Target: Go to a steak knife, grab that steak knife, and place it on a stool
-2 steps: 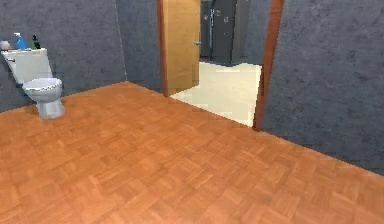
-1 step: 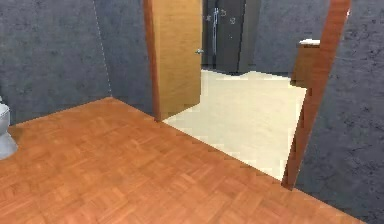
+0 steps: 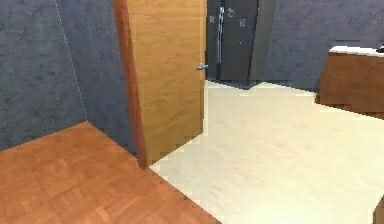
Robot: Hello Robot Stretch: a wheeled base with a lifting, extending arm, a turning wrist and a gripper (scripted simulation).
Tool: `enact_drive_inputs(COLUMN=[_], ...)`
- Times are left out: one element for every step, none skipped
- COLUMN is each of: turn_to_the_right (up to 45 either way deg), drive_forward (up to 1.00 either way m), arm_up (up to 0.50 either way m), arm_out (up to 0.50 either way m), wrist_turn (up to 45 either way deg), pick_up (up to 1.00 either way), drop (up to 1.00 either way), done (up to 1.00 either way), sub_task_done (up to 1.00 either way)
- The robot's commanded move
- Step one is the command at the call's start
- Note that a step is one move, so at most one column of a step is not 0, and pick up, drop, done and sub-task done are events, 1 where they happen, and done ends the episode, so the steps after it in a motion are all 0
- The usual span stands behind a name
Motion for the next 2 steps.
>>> enact_drive_inputs(turn_to_the_right=[3.0,0.0], drive_forward=[0.0,0.75], arm_up=[0.0,0.0], arm_out=[0.0,0.0], wrist_turn=[0.0,0.0], pick_up=[0.0,0.0], drop=[0.0,0.0], done=[0.0,0.0], sub_task_done=[0.0,0.0])
